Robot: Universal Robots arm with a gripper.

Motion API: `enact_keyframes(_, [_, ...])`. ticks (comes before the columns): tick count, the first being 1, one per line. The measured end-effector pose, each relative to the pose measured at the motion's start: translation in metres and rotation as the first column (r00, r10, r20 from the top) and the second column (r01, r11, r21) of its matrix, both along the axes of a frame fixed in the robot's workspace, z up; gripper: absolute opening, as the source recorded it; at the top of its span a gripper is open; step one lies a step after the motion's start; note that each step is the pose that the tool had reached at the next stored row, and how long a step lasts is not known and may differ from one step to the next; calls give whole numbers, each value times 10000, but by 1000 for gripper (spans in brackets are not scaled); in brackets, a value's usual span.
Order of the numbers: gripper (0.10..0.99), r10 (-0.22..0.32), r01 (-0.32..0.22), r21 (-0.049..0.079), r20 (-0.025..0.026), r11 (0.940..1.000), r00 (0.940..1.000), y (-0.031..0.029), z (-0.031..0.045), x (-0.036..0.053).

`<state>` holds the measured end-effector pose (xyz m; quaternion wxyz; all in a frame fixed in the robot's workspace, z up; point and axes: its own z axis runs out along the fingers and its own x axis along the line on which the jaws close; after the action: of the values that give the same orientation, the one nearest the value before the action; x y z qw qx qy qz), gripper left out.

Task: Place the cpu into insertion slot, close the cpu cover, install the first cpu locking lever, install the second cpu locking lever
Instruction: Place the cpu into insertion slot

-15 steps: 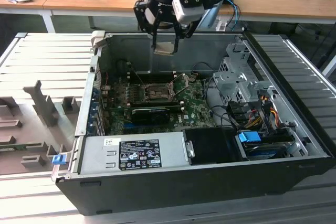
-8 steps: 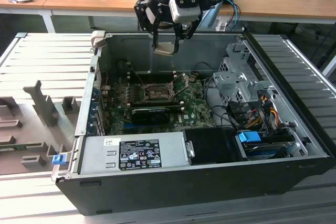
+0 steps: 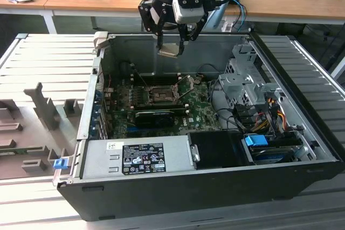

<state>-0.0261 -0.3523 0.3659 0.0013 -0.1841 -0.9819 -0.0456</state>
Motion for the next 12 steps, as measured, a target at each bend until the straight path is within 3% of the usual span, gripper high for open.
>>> enact_keyframes(6, [525, -548, 548, 0, 0, 9985, 9985, 0, -3, 0])
enact_keyframes(12, [525, -1393, 1393, -29, 3, 9903, 9903, 0, -7, 0])
